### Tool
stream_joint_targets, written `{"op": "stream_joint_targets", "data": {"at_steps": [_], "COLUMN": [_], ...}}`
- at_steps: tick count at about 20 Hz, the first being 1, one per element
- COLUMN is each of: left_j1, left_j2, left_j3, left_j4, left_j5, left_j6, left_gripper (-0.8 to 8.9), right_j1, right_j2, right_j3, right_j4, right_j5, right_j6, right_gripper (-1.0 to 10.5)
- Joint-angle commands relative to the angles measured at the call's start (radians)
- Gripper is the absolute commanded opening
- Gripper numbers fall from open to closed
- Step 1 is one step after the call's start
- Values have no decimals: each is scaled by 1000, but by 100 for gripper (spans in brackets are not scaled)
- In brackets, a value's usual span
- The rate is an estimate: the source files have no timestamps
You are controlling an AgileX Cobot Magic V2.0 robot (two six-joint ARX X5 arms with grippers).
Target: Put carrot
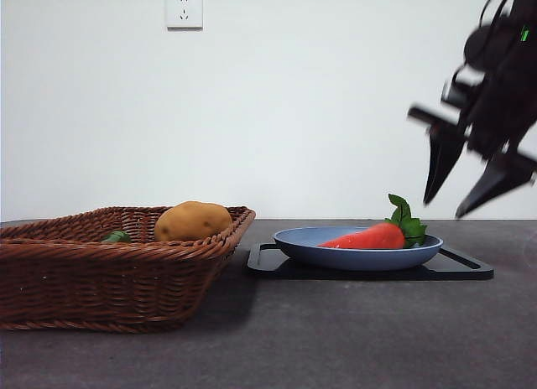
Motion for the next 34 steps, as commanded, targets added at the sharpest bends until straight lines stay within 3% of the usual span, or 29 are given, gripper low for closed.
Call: {"op": "stream_joint_targets", "data": {"at_steps": [1, 3, 6, 10, 14, 18, 23, 27, 29, 34], "left_j1": [6, 35, 105, 243, 347, 442, 469, 451, 451, 451], "left_j2": [36, 54, 59, 44, -21, -126, -327, -499, -533, -510], "left_j3": [19, 19, 19, 19, 16, -42, -263, -487, -514, -513], "left_j4": [83, 113, 66, -63, -257, -309, -219, -69, -93, -94], "left_j5": [-95, -142, -156, -143, -61, 14, 51, 66, 68, 66], "left_j6": [93, 119, 145, 140, 140, 160, 144, 15, -11, -2], "left_gripper": [232, 202, 1, 6, 6, 6, 6, 6, 6, 8], "right_j1": [12, 47, 129, 261, 396, 491, 546, 570, 570, 569], "right_j2": [-58, -142, -276, -422, -542, -682, -904, -1044, -1052, -1034], "right_j3": [19, 18, 16, 16, 7, -104, -439, -750, -808, -808], "right_j4": [-64, -109, -149, -143, -133, -18, 282, 574, 599, 588], "right_j5": [7, 37, 144, 220, 397, 556, 636, 635, 635, 632], "right_j6": [-50, -73, -125, -137, -141, -134, -117, -79, -40, -43], "right_gripper": [213, 145, 45, 3, 3, 3, 3, 3, 4, 4]}}
